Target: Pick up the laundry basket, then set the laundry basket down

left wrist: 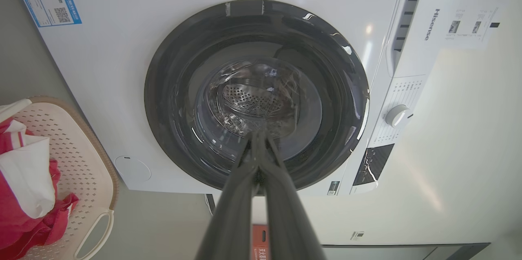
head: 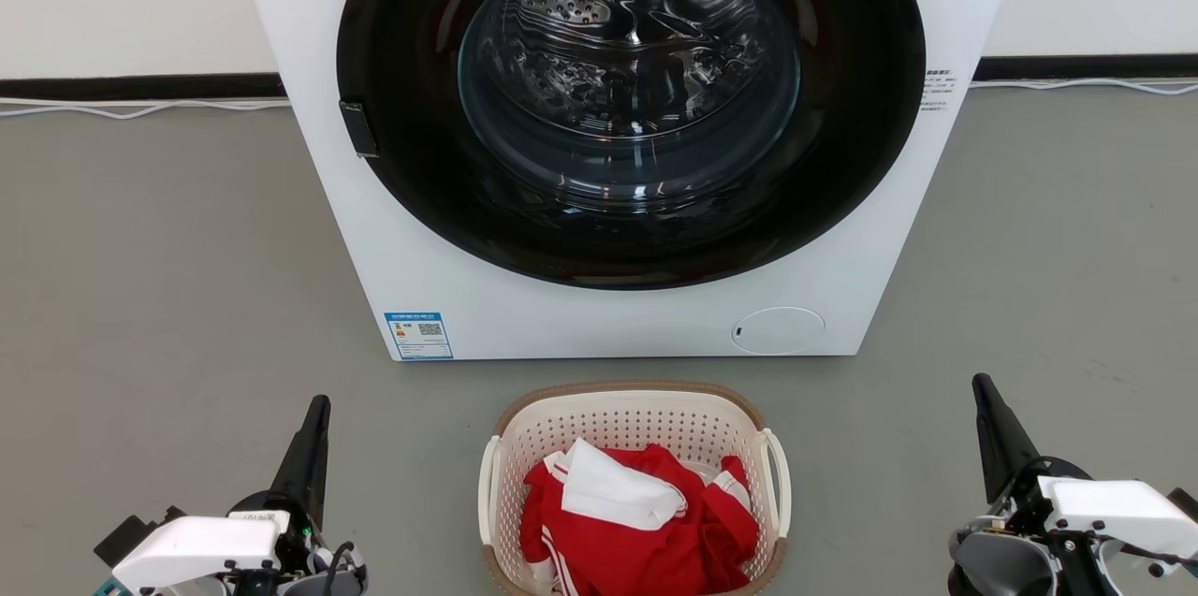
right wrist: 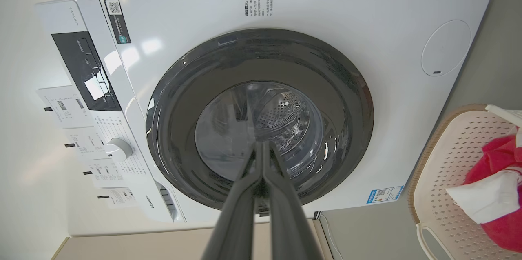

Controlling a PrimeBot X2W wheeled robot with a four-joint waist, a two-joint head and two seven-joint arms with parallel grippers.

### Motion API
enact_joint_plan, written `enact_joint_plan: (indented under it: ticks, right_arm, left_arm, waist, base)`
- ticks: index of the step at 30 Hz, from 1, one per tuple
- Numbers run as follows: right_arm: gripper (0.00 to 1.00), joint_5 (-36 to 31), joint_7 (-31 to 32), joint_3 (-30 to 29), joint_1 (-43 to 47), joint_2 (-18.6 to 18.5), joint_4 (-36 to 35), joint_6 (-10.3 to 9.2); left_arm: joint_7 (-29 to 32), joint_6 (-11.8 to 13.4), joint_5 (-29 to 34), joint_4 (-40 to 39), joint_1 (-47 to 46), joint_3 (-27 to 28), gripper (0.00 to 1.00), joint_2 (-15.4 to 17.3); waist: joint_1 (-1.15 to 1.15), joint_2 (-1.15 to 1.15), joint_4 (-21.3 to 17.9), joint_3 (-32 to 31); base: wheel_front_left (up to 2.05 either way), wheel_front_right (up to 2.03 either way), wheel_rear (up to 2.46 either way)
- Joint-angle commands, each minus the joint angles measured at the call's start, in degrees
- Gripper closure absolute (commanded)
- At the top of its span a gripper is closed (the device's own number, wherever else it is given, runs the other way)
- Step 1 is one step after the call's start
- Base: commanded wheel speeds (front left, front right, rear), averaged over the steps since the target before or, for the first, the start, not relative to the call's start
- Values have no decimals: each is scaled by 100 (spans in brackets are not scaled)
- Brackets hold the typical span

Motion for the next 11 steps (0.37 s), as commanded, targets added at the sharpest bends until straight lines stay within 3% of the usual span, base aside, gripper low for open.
enact_joint_plan:
  ticks: [1,11]
  right_arm:
    - [100,36,44,106,-130,-19,-180,41]
    - [100,36,44,106,-130,-19,-180,41]
  left_arm:
    - [36,-35,-28,-168,-252,175,100,59]
    - [36,-35,-28,-168,-252,174,100,59]
  waist:
    - [0,0,0,0]
    - [0,0,0,0]
  base:
    - [0,0,0]
    - [0,0,0]
